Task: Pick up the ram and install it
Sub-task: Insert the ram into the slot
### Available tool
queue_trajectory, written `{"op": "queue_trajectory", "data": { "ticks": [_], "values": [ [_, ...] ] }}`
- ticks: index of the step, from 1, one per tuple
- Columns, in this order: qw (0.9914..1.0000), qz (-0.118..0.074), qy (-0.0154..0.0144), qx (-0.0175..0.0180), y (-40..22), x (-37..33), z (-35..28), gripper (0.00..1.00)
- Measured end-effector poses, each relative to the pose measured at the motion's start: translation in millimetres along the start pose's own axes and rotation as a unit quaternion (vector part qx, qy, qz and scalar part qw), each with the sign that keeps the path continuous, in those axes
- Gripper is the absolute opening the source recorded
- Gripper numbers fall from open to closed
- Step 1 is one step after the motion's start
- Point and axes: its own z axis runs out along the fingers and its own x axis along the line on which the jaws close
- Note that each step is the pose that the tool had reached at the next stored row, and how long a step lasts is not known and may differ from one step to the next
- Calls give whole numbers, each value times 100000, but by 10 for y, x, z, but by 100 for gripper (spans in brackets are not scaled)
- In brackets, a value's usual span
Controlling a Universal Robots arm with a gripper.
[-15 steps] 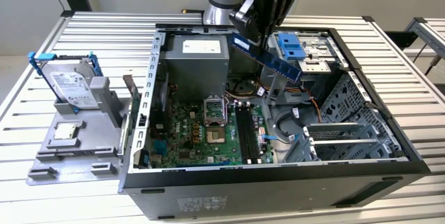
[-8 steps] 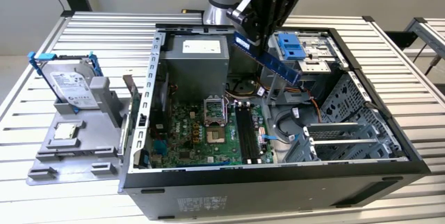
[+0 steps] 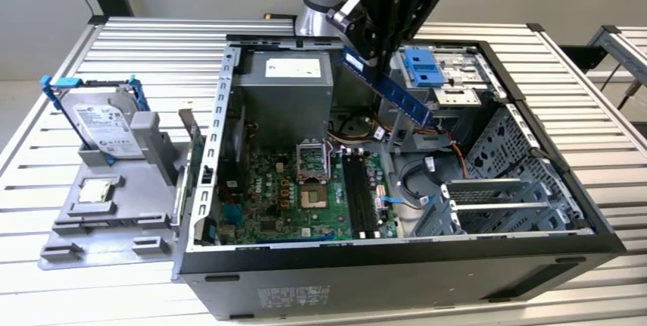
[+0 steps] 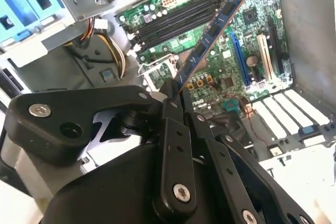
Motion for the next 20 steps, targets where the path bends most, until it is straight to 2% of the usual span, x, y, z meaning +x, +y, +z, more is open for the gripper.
{"op": "queue_trajectory", "data": {
  "ticks": [6,13,17,20],
  "values": [
    [99945,3304,23,102,0,0,0,0],
    [99758,6950,53,219,0,0,0,0],
    [99651,8343,63,262,0,0,0,0],
    [99640,8475,64,268,0,0,0,0]
  ]
}}
